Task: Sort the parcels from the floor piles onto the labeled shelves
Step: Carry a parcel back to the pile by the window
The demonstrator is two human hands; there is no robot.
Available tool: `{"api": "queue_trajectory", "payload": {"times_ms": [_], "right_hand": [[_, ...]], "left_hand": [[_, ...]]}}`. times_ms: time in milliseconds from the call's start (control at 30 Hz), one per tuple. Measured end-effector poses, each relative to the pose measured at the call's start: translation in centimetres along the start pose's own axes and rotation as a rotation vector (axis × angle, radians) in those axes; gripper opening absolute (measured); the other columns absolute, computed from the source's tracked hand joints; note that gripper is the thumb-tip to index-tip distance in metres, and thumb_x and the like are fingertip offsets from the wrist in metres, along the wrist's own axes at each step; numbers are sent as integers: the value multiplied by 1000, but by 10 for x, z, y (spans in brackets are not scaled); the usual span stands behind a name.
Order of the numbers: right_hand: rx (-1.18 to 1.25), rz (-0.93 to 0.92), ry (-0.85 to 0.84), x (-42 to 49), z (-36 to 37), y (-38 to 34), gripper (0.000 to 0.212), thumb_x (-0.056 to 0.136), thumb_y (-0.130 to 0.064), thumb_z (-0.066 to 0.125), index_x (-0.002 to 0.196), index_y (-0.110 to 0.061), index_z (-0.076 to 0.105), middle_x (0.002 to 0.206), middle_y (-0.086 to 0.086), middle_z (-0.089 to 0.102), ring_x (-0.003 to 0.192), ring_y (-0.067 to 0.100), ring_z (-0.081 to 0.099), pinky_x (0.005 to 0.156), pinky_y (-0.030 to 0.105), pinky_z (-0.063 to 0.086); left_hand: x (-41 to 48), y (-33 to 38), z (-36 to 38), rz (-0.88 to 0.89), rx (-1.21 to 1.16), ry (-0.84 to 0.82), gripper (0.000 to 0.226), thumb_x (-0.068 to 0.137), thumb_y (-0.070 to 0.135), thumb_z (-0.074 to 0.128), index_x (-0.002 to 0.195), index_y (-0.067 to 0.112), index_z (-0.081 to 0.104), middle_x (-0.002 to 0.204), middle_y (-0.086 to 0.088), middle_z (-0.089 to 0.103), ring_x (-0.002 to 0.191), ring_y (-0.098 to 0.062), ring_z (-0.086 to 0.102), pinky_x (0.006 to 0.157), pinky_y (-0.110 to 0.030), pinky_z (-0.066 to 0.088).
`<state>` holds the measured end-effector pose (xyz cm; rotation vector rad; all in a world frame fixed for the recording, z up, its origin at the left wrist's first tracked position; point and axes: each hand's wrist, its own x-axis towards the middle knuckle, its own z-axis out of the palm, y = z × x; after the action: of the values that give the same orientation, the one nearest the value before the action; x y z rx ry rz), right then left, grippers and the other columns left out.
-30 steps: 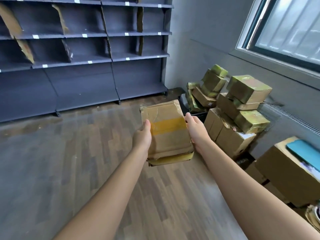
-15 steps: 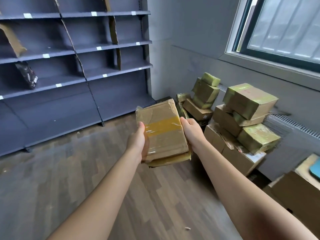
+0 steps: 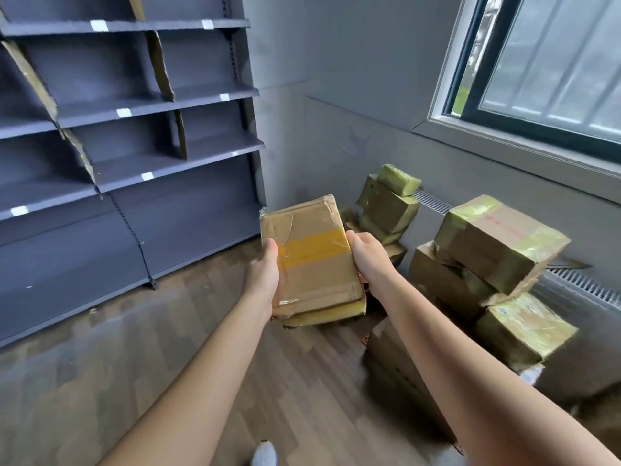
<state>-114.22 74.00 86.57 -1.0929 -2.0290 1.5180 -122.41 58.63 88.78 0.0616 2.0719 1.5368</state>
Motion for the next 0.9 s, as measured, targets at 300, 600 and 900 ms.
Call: {"api": "queue_trajectory", "payload": {"times_ms": [300, 600, 900], "right_hand": [[1, 93, 206, 183, 6, -40, 41, 98, -39, 34, 85, -12, 62, 93, 4, 64, 90, 21, 56, 83, 35, 45], [27, 68, 347, 316, -36, -58, 44, 102, -46, 38, 128, -16, 57, 119, -1, 61, 105, 14, 54, 74, 29, 43], [-75, 51, 471, 446, -107, -29, 45, 100, -39, 47, 139, -18, 47, 132, 2, 59, 122, 21, 53, 93, 27, 36]], "left_hand": [[199, 95, 63, 89, 32, -181, 64, 101, 56, 30, 147, 12, 40, 151, -8, 43, 137, -29, 41, 110, -41, 34], [318, 167, 165, 176, 62, -318, 58, 103, 50, 35, 144, 11, 45, 146, -9, 48, 132, -30, 45, 100, -35, 37], [394, 220, 289, 267, 127, -441, 41, 102, 54, 31, 119, 28, 58, 118, 3, 61, 112, -17, 54, 106, -35, 40]]}}
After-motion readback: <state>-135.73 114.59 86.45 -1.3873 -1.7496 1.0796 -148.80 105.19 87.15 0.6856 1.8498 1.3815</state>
